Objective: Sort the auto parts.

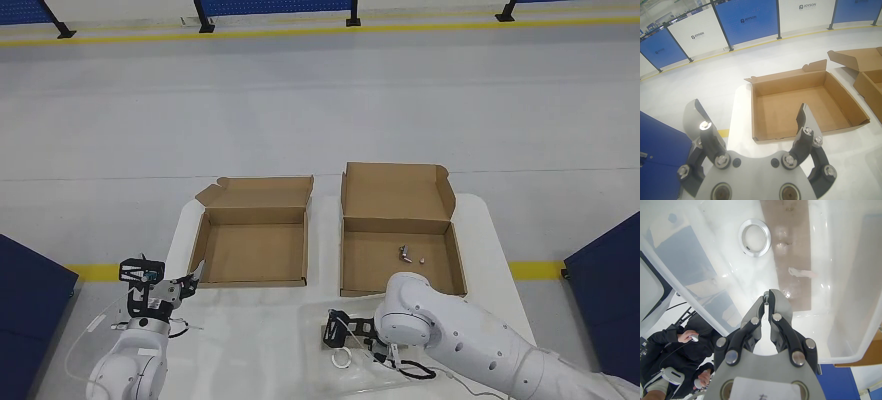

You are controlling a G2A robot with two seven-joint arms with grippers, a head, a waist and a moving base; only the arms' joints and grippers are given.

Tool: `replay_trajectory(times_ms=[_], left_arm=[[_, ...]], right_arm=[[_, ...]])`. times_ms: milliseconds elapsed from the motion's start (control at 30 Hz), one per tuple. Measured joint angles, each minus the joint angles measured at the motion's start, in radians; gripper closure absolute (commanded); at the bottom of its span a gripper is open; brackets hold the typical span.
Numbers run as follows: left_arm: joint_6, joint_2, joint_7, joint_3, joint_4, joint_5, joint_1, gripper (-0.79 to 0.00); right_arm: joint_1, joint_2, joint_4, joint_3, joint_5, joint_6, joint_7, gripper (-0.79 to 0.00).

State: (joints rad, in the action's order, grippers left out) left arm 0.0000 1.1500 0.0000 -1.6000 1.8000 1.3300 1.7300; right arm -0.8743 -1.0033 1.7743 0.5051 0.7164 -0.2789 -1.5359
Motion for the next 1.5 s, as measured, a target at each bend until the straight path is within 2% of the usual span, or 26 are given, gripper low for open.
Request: replay_trajectory(times_ms=[267,367,467,600,733,800,1133,1333,1500], left_arm=[[0.000,0.000,0.000,0.000,0.000,0.000,0.000,-0.785],[0.000,0.000,0.000,0.000,0.000,0.000,0.000,-0.785],[0.000,0.000,0.000,0.000,0.000,0.000,0.000,-0.785],[0.000,0.000,0.000,0.000,0.000,0.000,0.000,-0.785],[0.000,0.000,0.000,0.000,0.000,0.000,0.000,-0.785],[0.000,0.000,0.000,0.000,0.000,0.000,0.000,-0.785],[0.000,0.000,0.000,0.000,0.000,0.000,0.000,-0.785],[0.000,0.000,0.000,0.000,0.000,0.000,0.000,-0.785],[0.000,0.000,0.000,0.000,0.000,0.000,0.000,-0.785]], right_arm=[[-0.002,0.000,0.000,0.002,-0.003,-0.001,0.003,0.000],[-0.007,0.009,-0.001,0.042,-0.059,-0.023,0.048,0.000],[-0.018,0.031,0.008,0.114,-0.167,-0.064,0.062,0.000],[-0.043,0.082,0.014,0.194,-0.354,-0.114,0.108,0.000],[-0.049,0.135,0.010,0.234,-0.518,-0.155,0.149,0.000],[-0.050,0.141,0.009,0.239,-0.573,-0.161,0.156,0.000],[-0.060,0.140,-0.001,0.245,-0.564,-0.162,0.177,0.000],[-0.062,0.164,-0.067,0.280,-0.819,-0.193,0.187,0.000],[-0.043,0.187,-0.096,0.242,-1.045,-0.221,0.215,0.000]])
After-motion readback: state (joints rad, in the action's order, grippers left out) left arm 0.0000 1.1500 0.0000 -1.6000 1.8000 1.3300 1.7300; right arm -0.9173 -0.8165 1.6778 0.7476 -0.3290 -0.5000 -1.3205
